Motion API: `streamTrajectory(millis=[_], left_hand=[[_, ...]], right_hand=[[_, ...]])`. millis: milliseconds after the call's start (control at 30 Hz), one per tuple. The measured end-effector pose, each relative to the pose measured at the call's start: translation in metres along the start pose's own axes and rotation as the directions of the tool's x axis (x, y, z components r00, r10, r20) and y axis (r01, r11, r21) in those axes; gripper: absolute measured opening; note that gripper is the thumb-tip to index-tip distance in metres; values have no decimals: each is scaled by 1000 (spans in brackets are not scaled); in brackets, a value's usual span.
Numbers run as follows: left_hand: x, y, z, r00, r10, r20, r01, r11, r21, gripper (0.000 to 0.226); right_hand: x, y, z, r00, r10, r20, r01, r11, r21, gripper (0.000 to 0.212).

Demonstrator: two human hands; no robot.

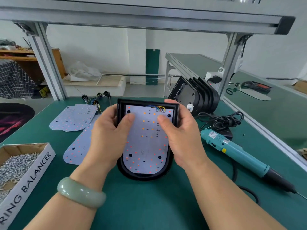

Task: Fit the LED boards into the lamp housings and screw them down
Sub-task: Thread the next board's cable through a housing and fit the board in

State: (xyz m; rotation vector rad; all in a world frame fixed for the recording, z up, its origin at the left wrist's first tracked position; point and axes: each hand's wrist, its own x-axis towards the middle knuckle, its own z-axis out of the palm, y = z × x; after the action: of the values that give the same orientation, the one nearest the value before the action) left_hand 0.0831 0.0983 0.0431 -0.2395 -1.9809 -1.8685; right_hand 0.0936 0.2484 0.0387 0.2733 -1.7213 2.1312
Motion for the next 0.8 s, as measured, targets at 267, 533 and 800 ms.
streamTrajectory(millis=[267, 533, 800], left_hand=[[-1, 10, -1, 987, -126, 101, 136, 985, -108, 20], [-2, 17, 1, 987, -121, 111, 128, 990, -66, 8], [1, 12, 0, 991, 52, -120, -28, 981, 194, 25]], right_hand=[[1, -7, -3, 998, 37, 55, -39, 998, 42, 19], [2, -8, -7, 997, 29, 66, -33, 998, 52, 16], [-1, -5, 0, 998, -54, 23, 57, 984, -167, 34]])
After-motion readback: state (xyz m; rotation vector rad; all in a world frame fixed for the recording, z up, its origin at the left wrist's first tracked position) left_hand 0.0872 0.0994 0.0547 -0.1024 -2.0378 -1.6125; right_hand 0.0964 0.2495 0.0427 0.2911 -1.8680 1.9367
